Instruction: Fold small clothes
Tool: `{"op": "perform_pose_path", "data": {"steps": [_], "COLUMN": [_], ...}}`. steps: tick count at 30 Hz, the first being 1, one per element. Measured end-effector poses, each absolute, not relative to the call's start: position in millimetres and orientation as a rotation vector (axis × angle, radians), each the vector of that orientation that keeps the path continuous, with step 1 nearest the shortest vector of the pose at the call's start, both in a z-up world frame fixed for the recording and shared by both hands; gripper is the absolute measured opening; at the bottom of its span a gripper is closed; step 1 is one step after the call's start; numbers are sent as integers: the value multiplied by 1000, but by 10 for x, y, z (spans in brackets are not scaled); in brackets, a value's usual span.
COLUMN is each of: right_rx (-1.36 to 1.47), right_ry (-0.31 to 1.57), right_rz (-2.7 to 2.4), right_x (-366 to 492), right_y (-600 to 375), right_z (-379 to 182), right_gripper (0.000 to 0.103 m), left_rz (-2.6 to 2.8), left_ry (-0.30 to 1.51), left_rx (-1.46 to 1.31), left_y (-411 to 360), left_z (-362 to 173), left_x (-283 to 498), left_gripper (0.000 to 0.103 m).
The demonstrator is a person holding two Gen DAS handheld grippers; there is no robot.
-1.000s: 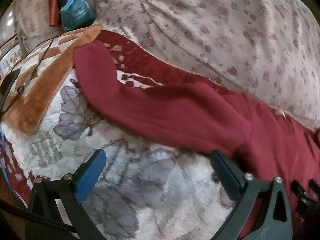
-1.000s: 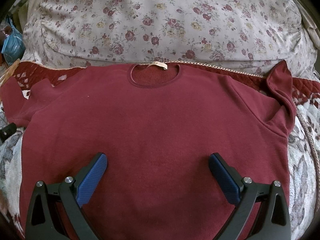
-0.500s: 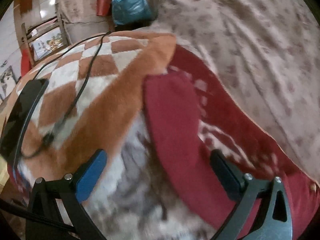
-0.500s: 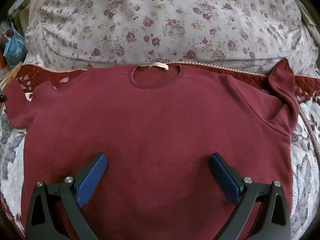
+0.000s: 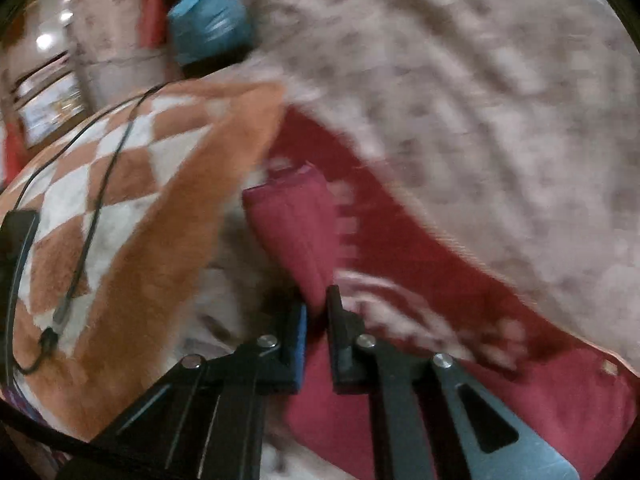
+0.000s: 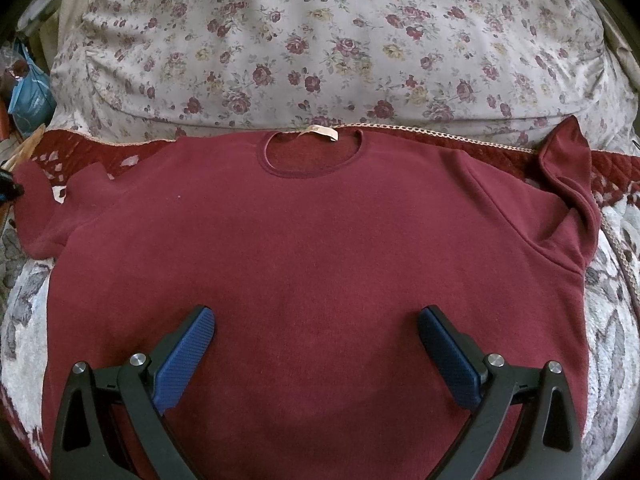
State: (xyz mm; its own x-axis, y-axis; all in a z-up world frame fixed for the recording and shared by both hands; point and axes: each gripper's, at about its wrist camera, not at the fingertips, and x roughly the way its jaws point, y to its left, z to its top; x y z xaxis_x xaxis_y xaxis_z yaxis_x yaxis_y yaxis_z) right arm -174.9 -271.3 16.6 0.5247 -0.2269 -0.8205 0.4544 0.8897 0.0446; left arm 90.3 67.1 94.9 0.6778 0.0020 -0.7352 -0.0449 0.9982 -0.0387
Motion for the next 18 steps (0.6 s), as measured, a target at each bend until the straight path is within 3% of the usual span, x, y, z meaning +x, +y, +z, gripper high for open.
{"op": "perform_pose_path", "data": {"steps": [9, 18], "right_rx": [290, 340], "right_ry": [941, 941], "right_rz": [-388, -494], "right_x": [-1772, -2279], "right_y": [-2744, -3291], "right_z": [196, 513], "right_gripper": [103, 103], "left_rz": [-411, -560], "left_ry": [777, 927], "left_rx": [1, 135], "left_y": [-872, -2097], "left_z": [1416, 584], "left_x": [-147, -838], "left_gripper": [8, 8]}}
